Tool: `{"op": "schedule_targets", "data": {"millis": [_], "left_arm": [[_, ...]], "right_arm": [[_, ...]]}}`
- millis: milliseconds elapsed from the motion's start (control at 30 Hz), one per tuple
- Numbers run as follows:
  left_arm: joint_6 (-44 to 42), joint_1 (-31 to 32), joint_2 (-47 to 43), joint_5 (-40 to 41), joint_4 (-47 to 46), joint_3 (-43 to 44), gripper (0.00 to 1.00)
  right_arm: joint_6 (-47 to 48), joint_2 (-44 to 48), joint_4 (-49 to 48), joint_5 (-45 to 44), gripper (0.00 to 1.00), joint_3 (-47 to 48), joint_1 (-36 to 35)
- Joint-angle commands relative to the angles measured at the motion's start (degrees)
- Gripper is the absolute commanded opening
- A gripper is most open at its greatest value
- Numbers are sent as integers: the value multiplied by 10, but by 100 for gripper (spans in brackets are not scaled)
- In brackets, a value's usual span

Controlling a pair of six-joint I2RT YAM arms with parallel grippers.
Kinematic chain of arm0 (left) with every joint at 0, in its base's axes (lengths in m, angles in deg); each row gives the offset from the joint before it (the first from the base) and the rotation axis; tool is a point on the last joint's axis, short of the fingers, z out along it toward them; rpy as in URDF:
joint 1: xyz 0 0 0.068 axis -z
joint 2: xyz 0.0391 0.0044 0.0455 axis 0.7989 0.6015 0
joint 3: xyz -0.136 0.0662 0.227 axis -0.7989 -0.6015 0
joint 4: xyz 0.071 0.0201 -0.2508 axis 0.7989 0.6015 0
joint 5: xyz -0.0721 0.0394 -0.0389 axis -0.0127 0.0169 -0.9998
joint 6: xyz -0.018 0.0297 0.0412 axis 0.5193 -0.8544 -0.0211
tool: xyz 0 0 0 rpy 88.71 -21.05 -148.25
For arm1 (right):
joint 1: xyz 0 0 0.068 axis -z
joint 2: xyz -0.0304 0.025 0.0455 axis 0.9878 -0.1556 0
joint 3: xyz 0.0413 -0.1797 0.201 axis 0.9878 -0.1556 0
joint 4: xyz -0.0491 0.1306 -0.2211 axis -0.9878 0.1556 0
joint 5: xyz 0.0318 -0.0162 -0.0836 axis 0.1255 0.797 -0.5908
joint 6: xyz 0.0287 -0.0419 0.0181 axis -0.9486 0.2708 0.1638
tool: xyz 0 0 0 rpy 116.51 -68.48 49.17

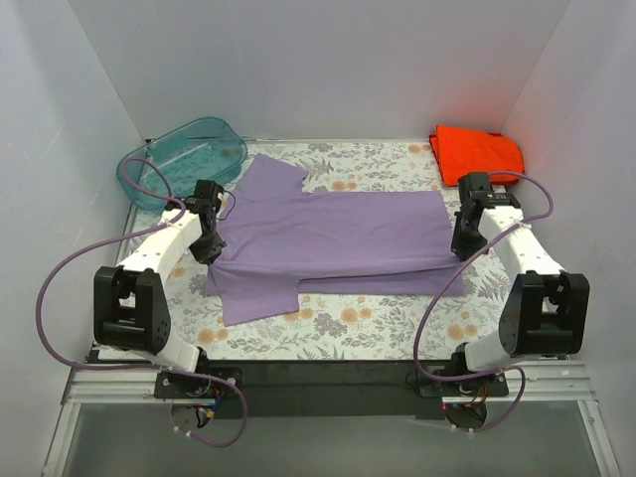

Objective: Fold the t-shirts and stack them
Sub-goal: Fold the tshirt

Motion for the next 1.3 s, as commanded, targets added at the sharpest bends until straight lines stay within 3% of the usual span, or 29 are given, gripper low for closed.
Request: {"op": "schedule_targets", "data": {"millis": [0,933,1067,1133,1267], "left_arm": [[-18,1,12,34,-27,26,0],[-41,1,107,47,-95,26,0],[-43,1,97,28,-100,26,12],[-43,1,86,19,-100,29,24],[-47,1,45,17,-96,30,50]], "right_arm": [[8,-24,-32,-25,1,26,7],[-1,-133,-115,-5,4,-25,43],[-1,-125,-113,8,26,-22,43],[-1,-114,-112,13,37,-17,43],[1,-71,-104,24,48,-15,42]]}}
